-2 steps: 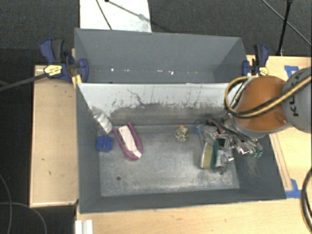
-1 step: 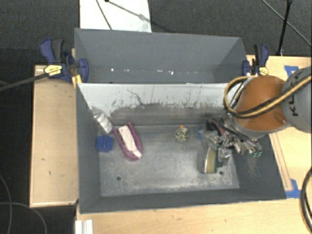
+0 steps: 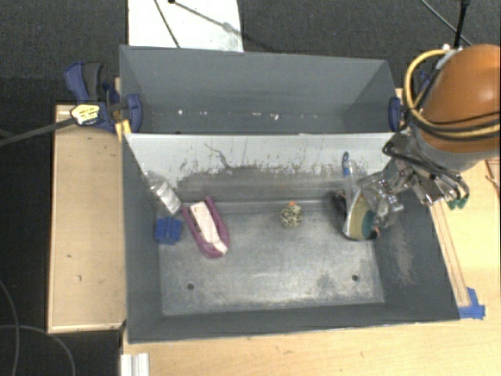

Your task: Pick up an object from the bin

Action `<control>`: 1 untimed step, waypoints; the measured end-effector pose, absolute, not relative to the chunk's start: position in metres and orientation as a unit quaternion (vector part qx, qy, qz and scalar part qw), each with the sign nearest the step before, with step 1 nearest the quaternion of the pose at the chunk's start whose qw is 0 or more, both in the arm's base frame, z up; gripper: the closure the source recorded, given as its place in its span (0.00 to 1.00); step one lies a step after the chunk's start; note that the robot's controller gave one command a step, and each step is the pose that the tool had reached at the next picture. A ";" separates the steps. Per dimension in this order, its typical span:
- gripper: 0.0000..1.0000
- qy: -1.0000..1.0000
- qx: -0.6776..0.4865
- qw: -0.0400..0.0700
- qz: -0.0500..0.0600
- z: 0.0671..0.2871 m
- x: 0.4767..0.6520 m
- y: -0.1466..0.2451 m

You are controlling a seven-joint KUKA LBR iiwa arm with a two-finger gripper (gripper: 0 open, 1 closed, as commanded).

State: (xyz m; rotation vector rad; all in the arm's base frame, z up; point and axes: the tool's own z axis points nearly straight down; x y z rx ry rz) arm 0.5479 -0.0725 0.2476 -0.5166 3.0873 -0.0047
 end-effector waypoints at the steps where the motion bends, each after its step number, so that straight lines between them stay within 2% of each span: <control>1: 1.00 0.987 -0.162 0.001 0.000 0.243 0.546 -0.073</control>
Offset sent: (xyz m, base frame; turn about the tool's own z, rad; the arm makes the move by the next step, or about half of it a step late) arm 0.0000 0.0000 0.0000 0.0000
